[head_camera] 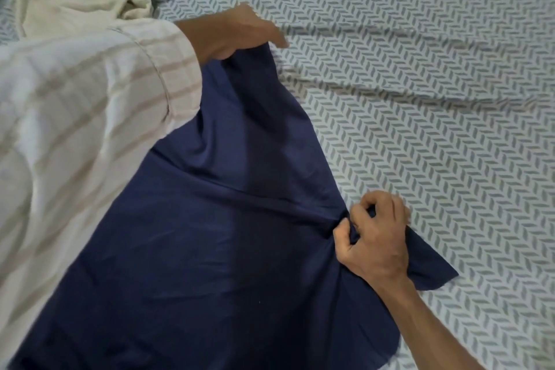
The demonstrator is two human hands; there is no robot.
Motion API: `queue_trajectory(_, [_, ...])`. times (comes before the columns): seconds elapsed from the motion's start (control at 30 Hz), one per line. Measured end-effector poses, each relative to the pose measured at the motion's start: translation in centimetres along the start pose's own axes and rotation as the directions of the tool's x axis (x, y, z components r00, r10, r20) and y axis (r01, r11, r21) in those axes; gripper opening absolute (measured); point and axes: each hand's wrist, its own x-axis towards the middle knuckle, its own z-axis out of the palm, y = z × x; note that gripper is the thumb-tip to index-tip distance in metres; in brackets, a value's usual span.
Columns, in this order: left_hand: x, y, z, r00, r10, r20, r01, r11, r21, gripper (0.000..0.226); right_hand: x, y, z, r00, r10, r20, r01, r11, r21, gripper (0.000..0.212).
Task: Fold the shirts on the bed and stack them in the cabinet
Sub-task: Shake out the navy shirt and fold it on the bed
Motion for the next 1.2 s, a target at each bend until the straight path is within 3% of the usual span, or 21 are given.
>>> queue_trajectory(0.13, [1.0, 1.2, -0.4, 0.996, 0.02, -0.091, -0.036, 0.984, -0.172, 0.032, -0.1, 0.0, -0.1, 1.0, 0.008, 0.022, -0.009, 0.999, 0.038, 0.018])
queue_trajectory(0.27, [2.0, 2.1, 0.1, 0.997, -0.05, -0.055, 0.024, 0.917, -0.397, 0.022, -0.1, 0.3, -0.3, 0.998, 0.02, 0.053, -0.025, 0.995, 0.1, 0.015])
queue_trajectory(0.4, [2.9, 2.1, 1.2, 0.996, -0.067, -0.052, 0.04, 0.91, -0.413, 0.016, -0.2, 0.4, -0.3, 0.998, 0.043, 0.044, -0.048, 0.991, 0.125, 0.013])
queue_trajectory(0.6, [3.6, 3.3, 3.1, 0.981, 0.04, -0.188, -0.12, 0.891, -0.437, 0.01, -0.3, 0.4, 0.2, 0.994, 0.108, -0.029, -0.106, 0.992, 0.073, 0.013])
queue_trajectory(0.77, [4.5, 4.4, 5.0, 0.978, 0.12, -0.172, -0.186, 0.875, -0.448, 0.016, -0.4, 0.3, 0.6, 0.992, 0.112, -0.064, -0.111, 0.994, 0.022, 0.011])
queue_trajectory(0.93, [4.7, 4.2, 6.2, 0.966, 0.207, -0.152, -0.25, 0.898, -0.361, 0.047, -0.4, 0.5, 1.1, 0.992, 0.121, -0.028, -0.122, 0.991, -0.052, 0.011])
queue_trajectory(1.07, [2.4, 2.0, 4.0, 0.929, 0.231, -0.289, -0.317, 0.9, -0.3, 0.064, -0.4, 0.5, 0.9, 0.99, 0.142, 0.008, -0.141, 0.987, -0.073, 0.015])
queue_trajectory(1.2, [-3.8, -4.8, 0.5, 0.906, 0.21, -0.367, -0.314, 0.915, -0.254, 0.059, -0.2, 0.1, 0.1, 0.987, 0.154, 0.046, -0.151, 0.986, -0.07, 0.024])
